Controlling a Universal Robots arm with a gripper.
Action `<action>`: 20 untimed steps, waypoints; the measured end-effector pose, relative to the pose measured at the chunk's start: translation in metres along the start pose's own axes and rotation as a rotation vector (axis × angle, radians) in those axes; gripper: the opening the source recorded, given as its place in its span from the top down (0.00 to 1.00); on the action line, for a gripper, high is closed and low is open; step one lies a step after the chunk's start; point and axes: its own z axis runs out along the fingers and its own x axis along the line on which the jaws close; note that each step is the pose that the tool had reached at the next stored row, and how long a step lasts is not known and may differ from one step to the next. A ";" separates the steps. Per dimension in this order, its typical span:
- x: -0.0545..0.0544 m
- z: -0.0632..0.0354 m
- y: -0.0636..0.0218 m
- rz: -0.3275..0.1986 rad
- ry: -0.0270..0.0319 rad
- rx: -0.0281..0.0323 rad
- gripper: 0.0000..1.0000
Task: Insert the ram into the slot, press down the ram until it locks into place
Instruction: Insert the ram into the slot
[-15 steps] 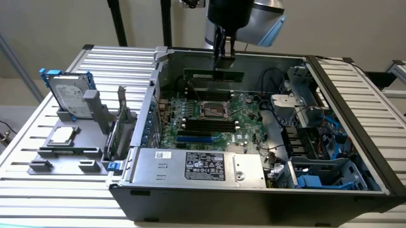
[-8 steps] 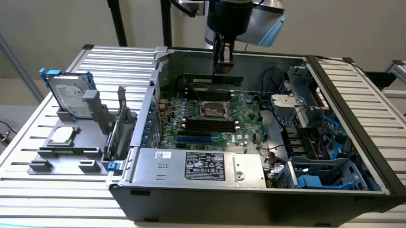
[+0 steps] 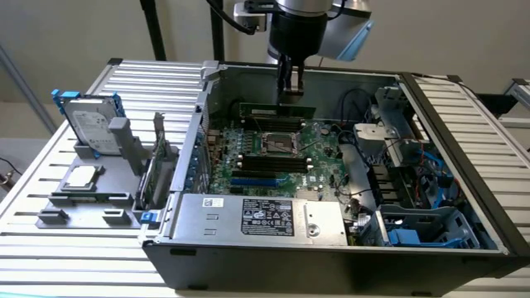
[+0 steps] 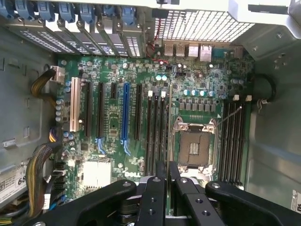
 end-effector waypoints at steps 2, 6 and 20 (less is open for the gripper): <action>0.000 0.0037 -0.0001 0.001 -0.0002 0.0002 0.86; 0.001 0.0110 -0.0004 0.006 -0.0004 0.0003 0.86; 0.008 0.0362 -0.0012 0.028 -0.0011 0.0005 0.86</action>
